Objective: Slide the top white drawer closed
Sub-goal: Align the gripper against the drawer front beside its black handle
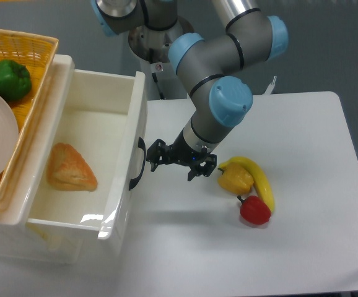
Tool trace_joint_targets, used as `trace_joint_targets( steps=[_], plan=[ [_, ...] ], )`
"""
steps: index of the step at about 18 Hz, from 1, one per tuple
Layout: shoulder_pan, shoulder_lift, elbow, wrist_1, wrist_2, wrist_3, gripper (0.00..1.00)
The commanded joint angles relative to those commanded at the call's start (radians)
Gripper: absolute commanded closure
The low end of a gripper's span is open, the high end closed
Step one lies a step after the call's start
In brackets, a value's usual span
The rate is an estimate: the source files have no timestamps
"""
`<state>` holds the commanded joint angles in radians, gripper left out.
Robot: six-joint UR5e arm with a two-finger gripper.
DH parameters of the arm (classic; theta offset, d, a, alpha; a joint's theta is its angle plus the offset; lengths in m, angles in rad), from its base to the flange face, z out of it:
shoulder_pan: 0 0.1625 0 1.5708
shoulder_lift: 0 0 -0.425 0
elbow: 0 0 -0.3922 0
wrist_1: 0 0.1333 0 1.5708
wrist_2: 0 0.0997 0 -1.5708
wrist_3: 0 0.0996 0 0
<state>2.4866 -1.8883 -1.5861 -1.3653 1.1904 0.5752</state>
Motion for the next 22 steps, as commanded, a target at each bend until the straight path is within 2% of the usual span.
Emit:
trace_joint_targets(
  steps=[14, 22],
  plan=[
    [0.0, 0.0, 0.0, -0.002, 0.0, 0.0, 0.0],
    [0.018, -0.043, 0.021, 0.009, 0.011, 0.002, 0.0]
  ],
)
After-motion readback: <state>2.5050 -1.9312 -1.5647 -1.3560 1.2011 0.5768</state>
